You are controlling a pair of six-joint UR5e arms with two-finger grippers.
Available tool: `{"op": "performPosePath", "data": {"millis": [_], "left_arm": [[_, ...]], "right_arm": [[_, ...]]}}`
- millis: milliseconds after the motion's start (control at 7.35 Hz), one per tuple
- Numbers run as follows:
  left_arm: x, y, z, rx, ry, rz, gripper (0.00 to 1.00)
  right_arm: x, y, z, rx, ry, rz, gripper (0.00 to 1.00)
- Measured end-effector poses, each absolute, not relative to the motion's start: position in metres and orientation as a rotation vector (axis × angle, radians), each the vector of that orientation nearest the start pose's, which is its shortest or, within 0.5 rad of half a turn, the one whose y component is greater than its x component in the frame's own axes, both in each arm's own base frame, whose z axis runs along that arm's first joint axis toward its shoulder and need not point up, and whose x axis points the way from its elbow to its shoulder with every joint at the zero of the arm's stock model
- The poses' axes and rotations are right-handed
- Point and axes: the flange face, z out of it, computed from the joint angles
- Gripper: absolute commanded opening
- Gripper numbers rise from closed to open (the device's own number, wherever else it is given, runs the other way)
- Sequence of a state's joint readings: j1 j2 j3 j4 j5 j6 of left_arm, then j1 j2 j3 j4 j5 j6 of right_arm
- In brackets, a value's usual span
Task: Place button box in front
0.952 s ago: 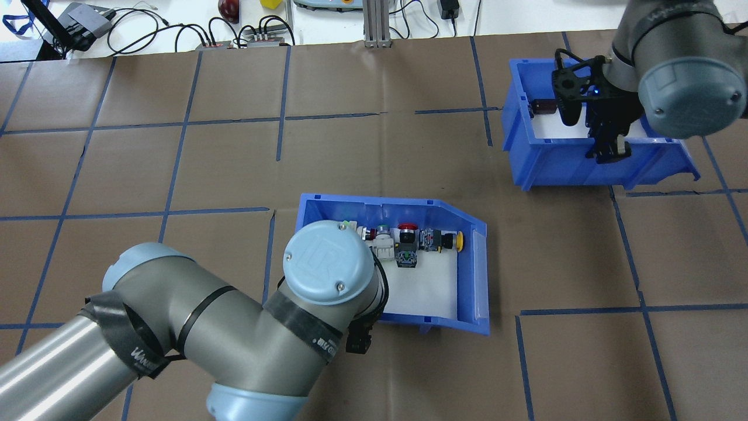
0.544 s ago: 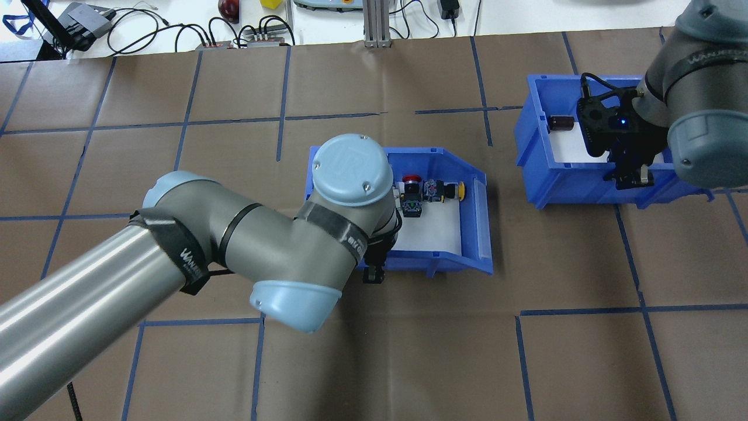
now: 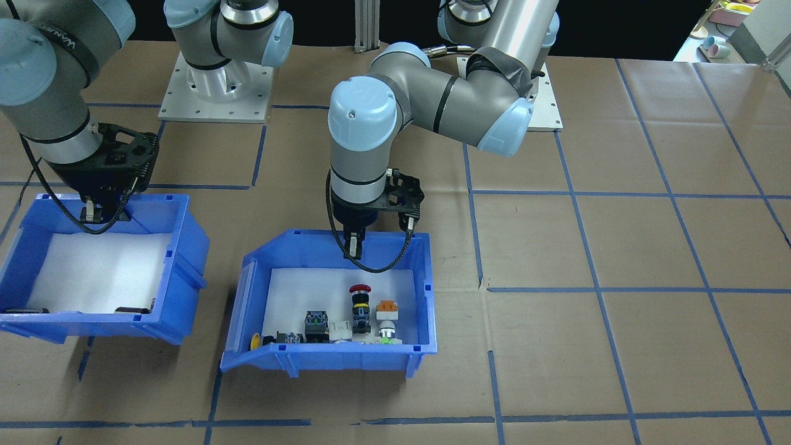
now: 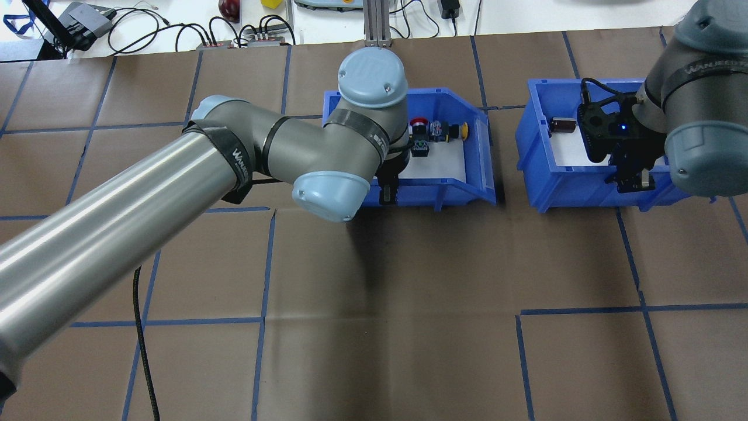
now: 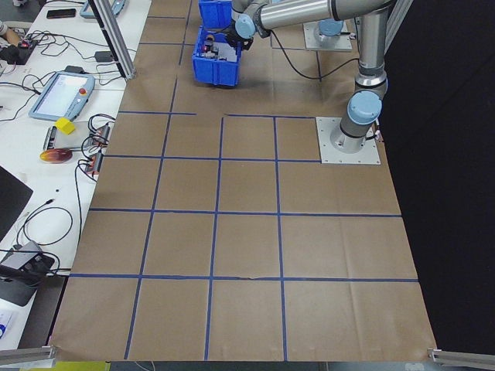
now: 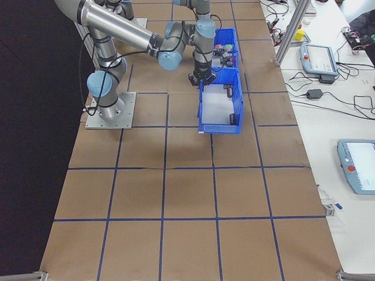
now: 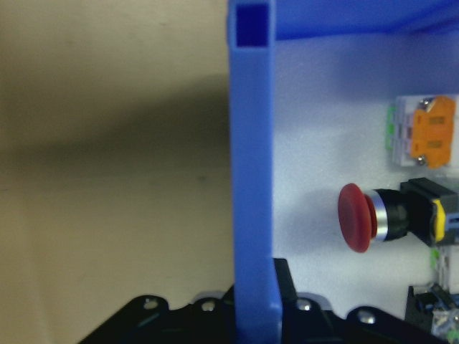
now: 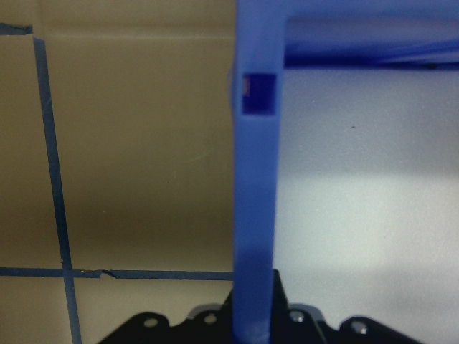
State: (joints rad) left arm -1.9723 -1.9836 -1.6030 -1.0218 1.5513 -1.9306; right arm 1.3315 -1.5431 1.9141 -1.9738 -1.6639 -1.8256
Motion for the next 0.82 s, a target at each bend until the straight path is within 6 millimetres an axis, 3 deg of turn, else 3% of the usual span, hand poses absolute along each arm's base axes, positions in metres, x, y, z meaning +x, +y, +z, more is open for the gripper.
{"op": "performPosePath", "data": {"millis": [272,408,680,816], "left_arm": [[-0.355,-0.556,0.289,-2.246,2.341,-0.039,0.12],[-0.351,-0.562,0.282,-2.244,2.331,-0.038,0.25],[-0.347,-0.566,0.276,-2.238,2.318,-0.049,0.85],[-0.344,-0.567,0.275,-2.234,2.311,-0.067,0.87]], "right_arm": [[0.007,-0.496,0.349,-2.293,2.255,0.105,0.08],[0.007,-0.496,0.349,-2.293,2.254,0.105,0.08],[0.007,-0.495,0.348,-2.291,2.252,0.106,0.09],[0.007,-0.495,0.347,-2.290,2.250,0.109,0.09]]}}
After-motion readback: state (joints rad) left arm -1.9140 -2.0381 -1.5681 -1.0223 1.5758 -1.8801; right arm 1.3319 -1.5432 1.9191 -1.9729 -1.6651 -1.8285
